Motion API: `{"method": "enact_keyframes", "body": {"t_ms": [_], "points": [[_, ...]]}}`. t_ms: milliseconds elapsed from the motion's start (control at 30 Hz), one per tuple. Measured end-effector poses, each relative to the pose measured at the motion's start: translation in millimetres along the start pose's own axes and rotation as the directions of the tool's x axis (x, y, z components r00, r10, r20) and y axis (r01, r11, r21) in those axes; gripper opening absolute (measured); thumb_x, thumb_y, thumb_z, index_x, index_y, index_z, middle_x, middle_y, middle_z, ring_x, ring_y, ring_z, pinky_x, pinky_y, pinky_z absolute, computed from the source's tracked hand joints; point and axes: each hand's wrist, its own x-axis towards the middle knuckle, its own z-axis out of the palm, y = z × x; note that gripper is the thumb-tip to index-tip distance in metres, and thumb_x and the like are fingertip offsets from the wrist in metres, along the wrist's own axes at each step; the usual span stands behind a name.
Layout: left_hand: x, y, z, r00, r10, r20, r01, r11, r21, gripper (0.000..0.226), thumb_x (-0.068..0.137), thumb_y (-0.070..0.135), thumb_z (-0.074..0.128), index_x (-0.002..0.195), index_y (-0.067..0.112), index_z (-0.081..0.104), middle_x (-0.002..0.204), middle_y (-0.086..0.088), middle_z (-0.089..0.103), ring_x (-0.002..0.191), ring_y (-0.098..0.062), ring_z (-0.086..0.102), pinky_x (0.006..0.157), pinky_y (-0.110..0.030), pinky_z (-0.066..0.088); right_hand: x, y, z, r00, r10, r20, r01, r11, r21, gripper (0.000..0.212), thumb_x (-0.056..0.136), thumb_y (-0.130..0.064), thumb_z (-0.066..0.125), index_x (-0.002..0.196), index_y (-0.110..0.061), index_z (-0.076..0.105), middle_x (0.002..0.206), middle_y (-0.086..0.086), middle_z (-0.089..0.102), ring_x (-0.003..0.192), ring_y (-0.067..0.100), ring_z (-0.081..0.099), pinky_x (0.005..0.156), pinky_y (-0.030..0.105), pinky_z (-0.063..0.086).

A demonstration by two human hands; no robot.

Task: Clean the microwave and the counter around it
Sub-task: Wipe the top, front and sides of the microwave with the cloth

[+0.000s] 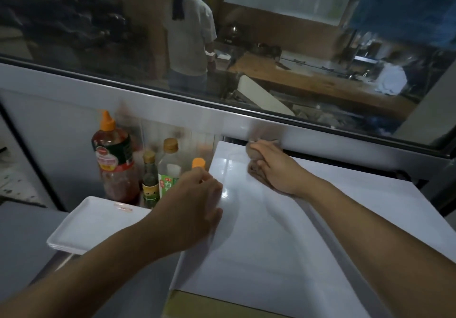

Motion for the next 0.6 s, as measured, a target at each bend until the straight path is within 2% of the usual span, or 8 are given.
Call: {"method": "enact_keyframes", "body": {"t_ms": [100, 200, 267, 367, 467, 600], "points": [[-9, -8, -2, 0.999, 0.010, 0.040, -0.006, 0.995, -0.096, 0.043, 0.087, 0.035, 0.058, 0.128, 0.025, 0.051, 0.137, 0.010, 0.039, 0.124, -0.005, 0.036, 0.098, -0.011, 0.027, 28, -25, 11, 0.998, -0.034, 0.050, 0.032, 0.999, 0.031, 0.045, 0.098, -0.011, 0.039, 0.143, -0.014, 0.033, 0.152, 0.004, 0.028, 0.139, 0.019, 0.025, 0.108, 0.018, 0.015], [-19, -13, -4, 0.996, 0.014, 0.084, 0.000, 0.987, -0.161, 0.050, 0.087, 0.036, 0.059, 0.134, 0.030, 0.044, 0.143, 0.016, 0.030, 0.128, -0.002, 0.032, 0.105, -0.015, 0.028, 46, -39, 16, 0.993, -0.077, 0.088, 0.075, 0.997, 0.029, 0.047, 0.097, -0.009, 0.042, 0.143, -0.012, 0.033, 0.149, 0.005, 0.032, 0.139, 0.018, 0.027, 0.115, 0.027, 0.019], [-22, -13, -5, 0.997, 0.004, 0.081, 0.010, 0.984, -0.176, 0.050, 0.087, 0.036, 0.059, 0.134, 0.031, 0.043, 0.142, 0.017, 0.029, 0.127, -0.002, 0.033, 0.105, -0.015, 0.028, 52, -48, 17, 0.990, -0.105, 0.093, 0.099, 0.993, 0.068, 0.043, 0.093, -0.002, 0.042, 0.136, -0.008, 0.042, 0.140, 0.008, 0.043, 0.131, 0.020, 0.037, 0.110, 0.026, 0.026], [-22, -9, -8, 0.998, -0.004, 0.058, 0.014, 0.985, -0.170, 0.047, 0.087, 0.035, 0.059, 0.131, 0.029, 0.046, 0.137, 0.015, 0.032, 0.122, -0.004, 0.038, 0.105, -0.019, 0.034, 57, -58, 13, 0.987, -0.124, 0.097, 0.113, 0.988, 0.109, 0.036, 0.087, 0.006, 0.038, 0.118, -0.003, 0.055, 0.120, 0.012, 0.055, 0.113, 0.023, 0.049, 0.090, 0.019, 0.031], [-31, -6, -9, 0.999, -0.027, 0.044, 0.034, 0.983, -0.181, 0.047, 0.086, 0.038, 0.060, 0.130, 0.032, 0.045, 0.129, 0.017, 0.034, 0.114, -0.002, 0.042, 0.095, -0.016, 0.038, 49, -60, 6, 0.983, -0.150, 0.107, 0.139, 0.985, 0.106, 0.036, 0.087, 0.004, 0.039, 0.114, -0.007, 0.059, 0.121, 0.009, 0.056, 0.107, 0.016, 0.048, 0.081, 0.013, 0.029], [-50, -8, -9, 0.999, -0.034, 0.027, 0.038, 0.983, -0.181, 0.055, 0.080, 0.046, 0.063, 0.121, 0.047, 0.026, 0.108, 0.032, 0.022, 0.102, 0.009, 0.037, 0.074, -0.007, 0.031, 5, -77, 10, 0.948, -0.281, 0.150, 0.238, 0.937, 0.255, 0.038, 0.078, 0.010, 0.043, 0.108, -0.004, 0.062, 0.118, 0.003, 0.057, 0.104, 0.011, 0.050, 0.091, 0.020, 0.036]]}}
